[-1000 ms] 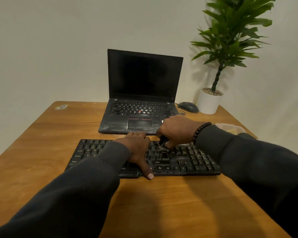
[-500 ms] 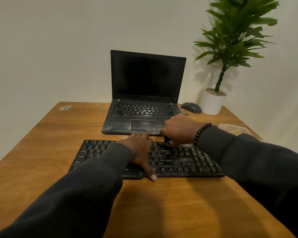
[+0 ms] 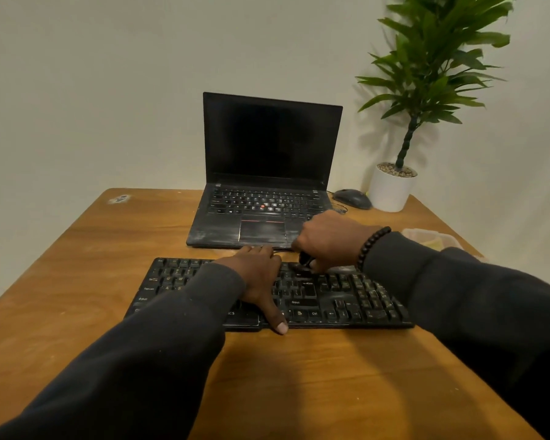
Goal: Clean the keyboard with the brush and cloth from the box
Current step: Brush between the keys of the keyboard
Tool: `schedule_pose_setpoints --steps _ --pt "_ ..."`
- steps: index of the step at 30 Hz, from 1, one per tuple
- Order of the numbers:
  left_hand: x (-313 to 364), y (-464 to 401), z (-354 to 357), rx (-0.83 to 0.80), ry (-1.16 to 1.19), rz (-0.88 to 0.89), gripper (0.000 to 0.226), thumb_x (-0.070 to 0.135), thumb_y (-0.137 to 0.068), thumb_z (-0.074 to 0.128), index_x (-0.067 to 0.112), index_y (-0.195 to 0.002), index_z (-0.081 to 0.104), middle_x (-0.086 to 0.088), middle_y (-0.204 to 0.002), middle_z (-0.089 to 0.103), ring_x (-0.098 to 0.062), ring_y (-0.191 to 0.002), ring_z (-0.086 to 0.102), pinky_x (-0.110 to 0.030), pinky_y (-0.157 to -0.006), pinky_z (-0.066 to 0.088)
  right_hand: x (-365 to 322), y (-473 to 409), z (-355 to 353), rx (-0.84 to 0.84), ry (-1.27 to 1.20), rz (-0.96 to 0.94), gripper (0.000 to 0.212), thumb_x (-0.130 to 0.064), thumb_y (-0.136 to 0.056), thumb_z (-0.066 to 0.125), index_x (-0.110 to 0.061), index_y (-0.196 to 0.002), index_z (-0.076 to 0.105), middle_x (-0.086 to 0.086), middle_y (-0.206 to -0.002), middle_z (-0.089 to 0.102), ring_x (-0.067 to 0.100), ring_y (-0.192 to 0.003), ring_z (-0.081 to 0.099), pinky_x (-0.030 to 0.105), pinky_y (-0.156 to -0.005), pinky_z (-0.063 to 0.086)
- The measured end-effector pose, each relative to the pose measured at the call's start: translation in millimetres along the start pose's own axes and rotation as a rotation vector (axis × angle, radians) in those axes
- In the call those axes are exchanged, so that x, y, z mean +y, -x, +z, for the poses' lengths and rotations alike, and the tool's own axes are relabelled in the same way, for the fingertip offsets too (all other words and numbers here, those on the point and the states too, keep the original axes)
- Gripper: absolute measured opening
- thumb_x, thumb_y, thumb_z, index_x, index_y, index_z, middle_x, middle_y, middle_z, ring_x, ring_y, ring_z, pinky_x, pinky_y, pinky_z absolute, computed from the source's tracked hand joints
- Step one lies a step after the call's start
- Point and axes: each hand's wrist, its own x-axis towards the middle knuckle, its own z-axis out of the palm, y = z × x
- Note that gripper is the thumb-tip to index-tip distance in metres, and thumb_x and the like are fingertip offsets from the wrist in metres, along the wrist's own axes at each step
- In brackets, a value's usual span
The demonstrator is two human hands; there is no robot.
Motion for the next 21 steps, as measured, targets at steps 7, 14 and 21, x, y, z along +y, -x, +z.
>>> schedule_pose_setpoints --steps 7,14,21 --pt "-2 -5 1 0.006 0.000 0.014 0.131 0.077 -0.048 0.080 0.019 -0.153 0.025 -0.009 -0.159 0.022 -0.035 -0.146 0.019 -0.058 -0.117 0.026 -16 27 -8 -0.088 -0.200 -0.218 0.037 -0.042 -0.086 0.065 -0.022 -0.117 0.062 -0.007 -0.086 0.061 0.008 -0.077 0.056 0.017 -0.061 0.046" --pt "-4 -6 2 0.009 0.010 0.019 0.131 0.077 -0.048 0.080 0.021 -0.153 0.026 -0.008 -0.158 0.024 -0.035 -0.145 0.020 -0.058 -0.117 0.026 -19 17 -5 0.010 -0.052 -0.073 0.034 -0.039 -0.088 0.065 -0.017 -0.114 0.061 -0.005 -0.077 0.049 0.010 -0.069 0.049 0.019 -0.054 0.035" --pt "-5 -8 4 0.030 0.019 0.045 0.124 0.078 -0.047 0.079 0.024 -0.149 0.033 -0.007 -0.152 0.030 -0.032 -0.141 0.025 -0.054 -0.117 0.026 -33 35 -14 0.049 -0.223 -0.257 0.033 -0.045 -0.086 0.063 -0.025 -0.112 0.064 -0.009 -0.079 0.061 0.008 -0.070 0.058 0.019 -0.053 0.045"
